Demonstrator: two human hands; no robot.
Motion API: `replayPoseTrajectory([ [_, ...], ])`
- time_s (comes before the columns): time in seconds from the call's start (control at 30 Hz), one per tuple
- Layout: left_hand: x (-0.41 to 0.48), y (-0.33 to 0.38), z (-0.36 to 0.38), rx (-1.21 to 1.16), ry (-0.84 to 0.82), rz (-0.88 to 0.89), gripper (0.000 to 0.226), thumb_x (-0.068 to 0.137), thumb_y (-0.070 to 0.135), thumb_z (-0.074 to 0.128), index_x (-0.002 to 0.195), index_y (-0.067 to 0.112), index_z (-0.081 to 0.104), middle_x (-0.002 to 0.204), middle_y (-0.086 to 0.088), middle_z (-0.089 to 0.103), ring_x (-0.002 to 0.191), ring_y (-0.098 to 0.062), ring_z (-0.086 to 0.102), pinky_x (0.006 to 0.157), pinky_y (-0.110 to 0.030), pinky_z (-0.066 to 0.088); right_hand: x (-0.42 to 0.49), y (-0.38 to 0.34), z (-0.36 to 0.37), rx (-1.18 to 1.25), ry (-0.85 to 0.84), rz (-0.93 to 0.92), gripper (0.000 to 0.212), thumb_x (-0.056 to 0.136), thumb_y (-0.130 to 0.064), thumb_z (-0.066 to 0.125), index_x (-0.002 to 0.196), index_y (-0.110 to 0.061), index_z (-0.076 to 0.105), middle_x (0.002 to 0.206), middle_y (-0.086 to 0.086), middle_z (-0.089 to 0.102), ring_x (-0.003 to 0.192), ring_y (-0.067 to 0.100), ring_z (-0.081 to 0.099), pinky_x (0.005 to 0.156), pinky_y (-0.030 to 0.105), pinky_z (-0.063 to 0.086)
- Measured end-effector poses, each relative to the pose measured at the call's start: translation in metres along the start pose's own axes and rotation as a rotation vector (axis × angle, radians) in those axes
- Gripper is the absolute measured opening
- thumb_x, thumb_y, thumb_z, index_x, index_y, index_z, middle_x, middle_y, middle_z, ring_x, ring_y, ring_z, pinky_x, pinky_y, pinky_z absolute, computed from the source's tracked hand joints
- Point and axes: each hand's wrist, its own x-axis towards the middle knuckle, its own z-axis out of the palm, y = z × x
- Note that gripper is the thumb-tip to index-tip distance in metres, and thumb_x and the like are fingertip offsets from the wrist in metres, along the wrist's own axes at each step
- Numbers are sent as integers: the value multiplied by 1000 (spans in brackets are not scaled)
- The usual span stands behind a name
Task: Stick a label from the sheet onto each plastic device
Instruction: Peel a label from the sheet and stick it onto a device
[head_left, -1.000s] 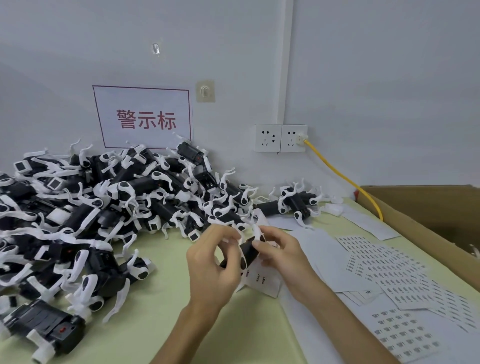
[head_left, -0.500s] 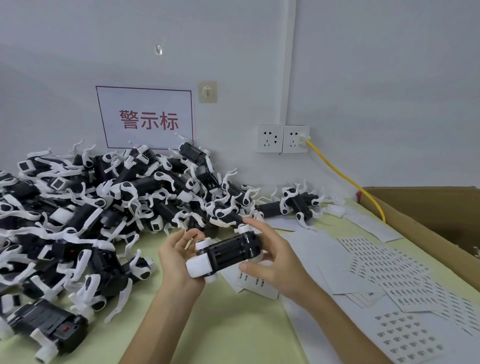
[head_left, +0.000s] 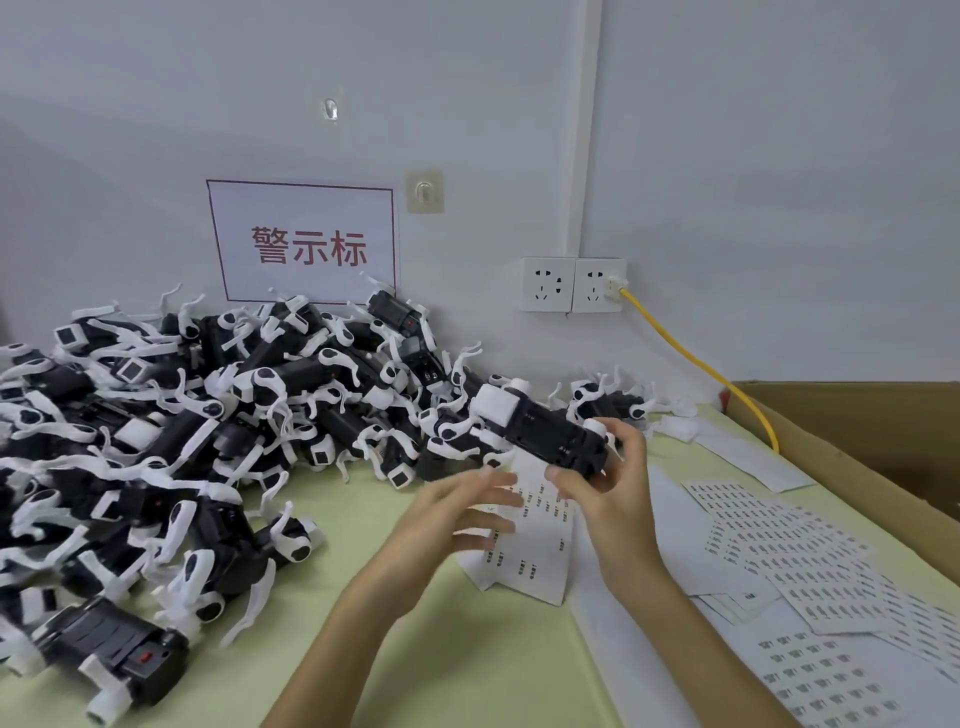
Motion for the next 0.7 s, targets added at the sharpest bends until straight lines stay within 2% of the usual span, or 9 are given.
replayPoseTrajectory([
  [0.03,-1,-2,5,7,-37,21,44,91,56,60,120,26,72,116,2,75,99,-17,73,79,-26,56,0,-1,0,21,-11,33,58,79,7,75,118,-29,51,101,2,70,88,15,68,78,31,55],
  [0.1,-2,-4,14,-25,-12,53,51,89,59,57,128,27,68,122,5,73,105,-13,70,79,-25,54,-2,-2,2,39,-96,85,58,75,-1,80,117,-29,52,100,3,71,88,16,68,76,31,57],
  [0.2,-2,-3,21,-182,91,46,59,92,60,64,126,11,68,121,-7,73,108,-16,68,81,-31,51,-10,2,10,-53,-242,129,57,67,-21,80,116,-30,51,93,0,73,86,11,68,79,32,57],
  [0.3,0,-3,15,-332,207,56,63,86,52,62,129,7,64,120,-13,73,116,-24,68,93,-41,53,-14,6,16,-209,-319,104,44,76,-23,82,110,-33,56,87,-8,70,81,3,63,76,21,48],
  [0.37,0,-1,10,-319,250,81,61,82,53,62,125,11,66,117,-11,75,113,-24,70,95,-44,53,-14,7,15,-345,-305,22,38,80,-20,82,106,-36,60,86,-17,63,78,-1,57,73,17,44],
  [0.43,-1,-2,8,-282,275,95,64,77,59,65,118,10,68,111,-11,77,107,-24,73,91,-44,55,-14,6,14,-408,-262,-51,40,78,-20,84,104,-41,62,92,-24,58,84,-1,55,73,14,43],
  [0.53,-1,-5,14,-208,251,105,64,77,64,64,114,12,71,108,-8,78,104,-26,73,83,-39,57,-15,4,13,-437,-259,-124,42,76,-20,85,106,-41,65,107,-16,59,98,-1,56,77,10,41],
  [0.63,-2,-6,19,-231,160,60,60,89,67,46,119,23,73,116,-4,76,110,-20,72,77,-31,58,-14,4,12,-440,-258,-134,38,77,-17,84,106,-36,69,110,-13,62,105,-1,57,81,9,39],
  [0.7,-2,-4,17,-250,100,50,60,97,63,33,119,27,75,121,-7,75,115,-20,69,79,-34,55,-13,2,11,-427,-227,-107,34,77,-19,84,101,-38,69,110,-13,63,102,-1,58,79,8,39],
])
